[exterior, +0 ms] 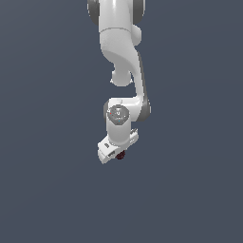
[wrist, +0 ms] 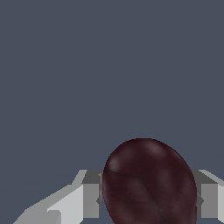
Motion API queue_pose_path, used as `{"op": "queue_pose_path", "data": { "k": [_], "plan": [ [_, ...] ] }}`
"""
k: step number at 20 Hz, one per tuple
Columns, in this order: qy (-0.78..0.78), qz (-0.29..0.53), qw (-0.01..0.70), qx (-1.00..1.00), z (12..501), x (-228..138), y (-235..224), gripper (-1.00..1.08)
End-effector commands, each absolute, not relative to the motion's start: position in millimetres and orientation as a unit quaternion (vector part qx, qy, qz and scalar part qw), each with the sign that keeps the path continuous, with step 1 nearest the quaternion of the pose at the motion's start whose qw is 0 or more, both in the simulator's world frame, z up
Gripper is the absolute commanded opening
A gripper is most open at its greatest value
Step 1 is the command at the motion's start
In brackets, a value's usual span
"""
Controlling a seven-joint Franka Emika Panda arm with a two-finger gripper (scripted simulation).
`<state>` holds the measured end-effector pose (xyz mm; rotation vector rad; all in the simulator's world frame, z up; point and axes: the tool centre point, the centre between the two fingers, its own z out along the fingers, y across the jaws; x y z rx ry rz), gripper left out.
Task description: Pick up the object and move it to a goal position.
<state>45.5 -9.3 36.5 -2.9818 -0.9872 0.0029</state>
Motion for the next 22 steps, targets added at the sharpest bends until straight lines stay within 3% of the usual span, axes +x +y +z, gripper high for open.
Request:
{"op": "queue_pose_path", "data": {
  "k": [1,9,22],
  "plan": [
    [-0.314,0.0,0.0,-0.949,45,43,-8,-1.0],
    [-0.314,0.0,-0.001,-0.949,87,22,-2,-1.0],
    [-0.314,0.0,-0.001,-0.949,196,-29,13,-1.0]
  ]
}}
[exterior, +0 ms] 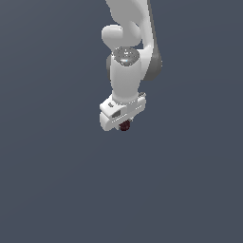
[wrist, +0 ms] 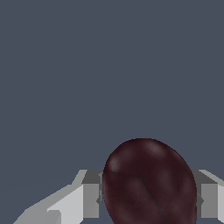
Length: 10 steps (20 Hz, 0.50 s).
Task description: Pick up the object and move it to a goal position.
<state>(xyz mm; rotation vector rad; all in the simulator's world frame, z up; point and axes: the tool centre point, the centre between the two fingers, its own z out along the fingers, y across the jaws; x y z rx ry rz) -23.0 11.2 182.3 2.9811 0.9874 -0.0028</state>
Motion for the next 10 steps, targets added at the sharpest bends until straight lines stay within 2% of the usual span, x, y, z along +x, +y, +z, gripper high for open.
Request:
{"op": "queue_pose_path", "data": {
  "k": [1,10],
  "plan": [
    [0.314,0.0,0.001,0.949,205,-34,14,-1.0],
    [0.315,0.0,0.001,0.949,292,-72,28,-1.0]
  ]
}}
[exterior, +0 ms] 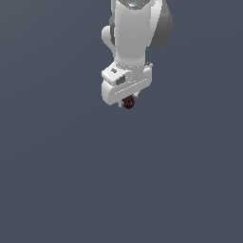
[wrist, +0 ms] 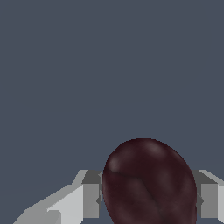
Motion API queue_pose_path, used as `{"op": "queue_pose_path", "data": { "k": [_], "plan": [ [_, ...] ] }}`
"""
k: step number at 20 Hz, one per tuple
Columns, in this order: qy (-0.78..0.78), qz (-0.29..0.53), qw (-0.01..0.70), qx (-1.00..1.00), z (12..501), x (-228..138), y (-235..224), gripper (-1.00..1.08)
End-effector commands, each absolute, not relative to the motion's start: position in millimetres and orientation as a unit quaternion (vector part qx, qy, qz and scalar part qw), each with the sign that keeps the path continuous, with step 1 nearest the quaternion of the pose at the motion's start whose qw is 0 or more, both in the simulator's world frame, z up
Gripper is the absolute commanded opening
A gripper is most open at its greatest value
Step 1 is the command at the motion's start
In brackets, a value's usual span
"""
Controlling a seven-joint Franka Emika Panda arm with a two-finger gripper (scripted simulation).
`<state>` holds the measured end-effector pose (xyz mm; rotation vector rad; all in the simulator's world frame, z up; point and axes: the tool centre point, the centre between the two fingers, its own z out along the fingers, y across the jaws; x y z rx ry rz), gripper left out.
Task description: Pick up the object and move it to a goal position.
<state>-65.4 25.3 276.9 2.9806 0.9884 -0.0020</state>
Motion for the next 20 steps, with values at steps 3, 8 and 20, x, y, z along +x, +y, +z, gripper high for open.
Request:
{"op": "queue_pose_path", "data": {
  "k": [3,8,20],
  "plan": [
    [0.315,0.0,0.0,0.949,319,-84,31,-1.0],
    [0.315,0.0,0.0,0.949,356,-99,37,-1.0],
    [0.315,0.0,0.0,0.949,394,-113,42,-1.0]
  ]
}}
